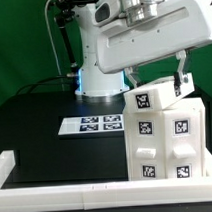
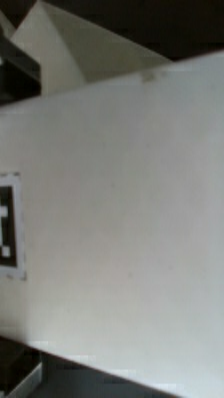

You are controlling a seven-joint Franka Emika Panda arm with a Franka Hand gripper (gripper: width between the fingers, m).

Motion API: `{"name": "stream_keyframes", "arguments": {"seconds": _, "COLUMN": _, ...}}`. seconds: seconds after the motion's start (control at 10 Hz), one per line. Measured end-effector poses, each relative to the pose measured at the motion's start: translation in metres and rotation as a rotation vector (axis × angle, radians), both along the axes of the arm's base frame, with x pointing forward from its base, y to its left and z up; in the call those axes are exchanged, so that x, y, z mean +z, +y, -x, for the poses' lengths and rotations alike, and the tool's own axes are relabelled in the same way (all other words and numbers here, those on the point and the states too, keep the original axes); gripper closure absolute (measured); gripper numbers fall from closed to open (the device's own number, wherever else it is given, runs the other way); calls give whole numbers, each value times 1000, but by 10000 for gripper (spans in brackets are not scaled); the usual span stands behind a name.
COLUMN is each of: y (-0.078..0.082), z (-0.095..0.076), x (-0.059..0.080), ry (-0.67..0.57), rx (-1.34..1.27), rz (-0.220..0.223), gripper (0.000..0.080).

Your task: Assemble cabinet

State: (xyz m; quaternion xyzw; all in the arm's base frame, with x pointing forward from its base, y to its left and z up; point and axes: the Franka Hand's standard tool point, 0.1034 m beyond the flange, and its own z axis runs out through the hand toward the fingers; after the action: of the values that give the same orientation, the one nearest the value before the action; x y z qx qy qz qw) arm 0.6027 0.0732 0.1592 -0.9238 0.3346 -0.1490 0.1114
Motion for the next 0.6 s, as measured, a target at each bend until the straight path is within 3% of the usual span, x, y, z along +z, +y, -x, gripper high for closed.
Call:
{"name": "stream_keyframes", "arguments": {"seconds": 0.2, "y": 3, "z": 2, "x": -1, "ry": 38, "rx": -215, "rz": -97, "gripper": 242}}
{"name": "stream_keyframes", "arguments": {"seconds": 0.6, "y": 9, "z": 5, "x": -3, "ry": 124, "rx": -552, "rz": -252, "gripper": 242}}
